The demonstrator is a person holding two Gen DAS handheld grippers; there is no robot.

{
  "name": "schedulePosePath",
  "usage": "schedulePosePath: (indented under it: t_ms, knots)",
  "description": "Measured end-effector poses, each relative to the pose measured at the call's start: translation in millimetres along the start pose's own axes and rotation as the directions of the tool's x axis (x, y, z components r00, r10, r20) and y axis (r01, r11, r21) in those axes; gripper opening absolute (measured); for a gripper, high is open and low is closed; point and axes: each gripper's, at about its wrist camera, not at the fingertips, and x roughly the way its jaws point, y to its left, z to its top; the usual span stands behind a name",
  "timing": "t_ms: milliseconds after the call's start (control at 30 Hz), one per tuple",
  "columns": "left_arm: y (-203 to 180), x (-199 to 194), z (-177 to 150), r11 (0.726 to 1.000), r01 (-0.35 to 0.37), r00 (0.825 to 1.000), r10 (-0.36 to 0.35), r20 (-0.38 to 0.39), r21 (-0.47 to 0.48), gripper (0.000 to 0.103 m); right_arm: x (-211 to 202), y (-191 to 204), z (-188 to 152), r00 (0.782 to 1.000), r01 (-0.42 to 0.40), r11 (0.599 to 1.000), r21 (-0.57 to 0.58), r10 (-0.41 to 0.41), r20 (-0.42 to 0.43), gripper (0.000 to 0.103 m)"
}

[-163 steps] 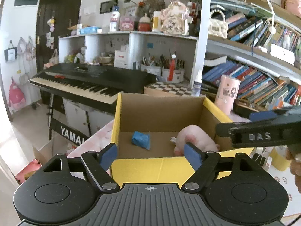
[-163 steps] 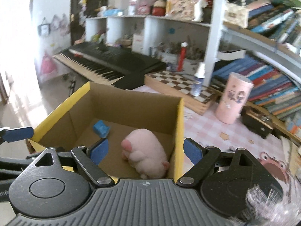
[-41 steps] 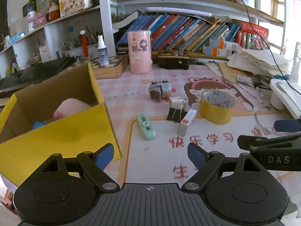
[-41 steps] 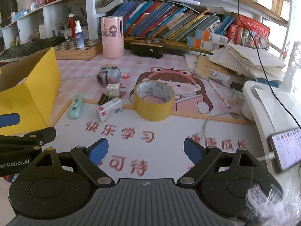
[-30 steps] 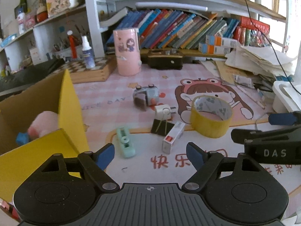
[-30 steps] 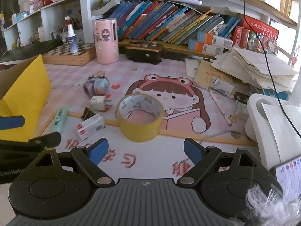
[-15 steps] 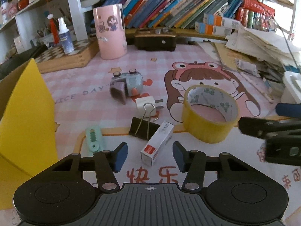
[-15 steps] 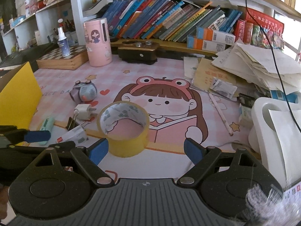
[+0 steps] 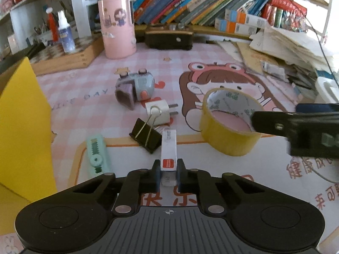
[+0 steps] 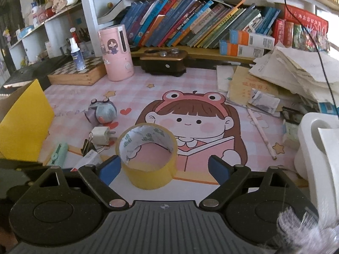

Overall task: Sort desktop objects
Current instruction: 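Close the left tool on the small white-red box while the right tool nears the yellow tape, then close the right tool on the yellow tape roll while the left tool lifts the white box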

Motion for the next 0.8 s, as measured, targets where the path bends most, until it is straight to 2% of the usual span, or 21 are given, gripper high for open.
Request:
schedulePosePath:
  t_ms: [200,333,533,600,700,800]
  knots:
    - [4,-21,-2,1.0,-0.015,0.998,0.014,0.054,0.008,0.013,17,3,7,0.999,-0.032,0.999,0.015,0.032,-0.021,0.092]
    - [10,-29,-4,1.0,-0.026,0.998,0.027,0.062,-0.014,0.013,31,13,10,0.998,-0.054,0.998,-0.04,0.052,-0.041,0.093]
    - [15,-40,-9,0.999,-0.031,0.996,0.035,0.087,-0.04,0.013,55,22,5,0.995,-0.047,0.992,-0.121,0.036,-0.089,0.093]
    - [15,-43,-10,0.998,-0.033,0.995,0.037,0.092,-0.046,0.013,60,21,4,0.994,-0.056,0.992,-0.116,0.045,-0.101,0.092]
    - [16,-46,-12,0.998,-0.036,0.994,0.041,0.099,-0.053,0.013,64,21,5,0.994,-0.042,0.992,-0.118,0.03,-0.102,0.083]
    - [16,-50,-14,0.998,-0.036,0.993,0.042,0.108,-0.06,0.013,64,23,6,0.995,-0.037,0.991,-0.13,0.024,-0.102,0.082]
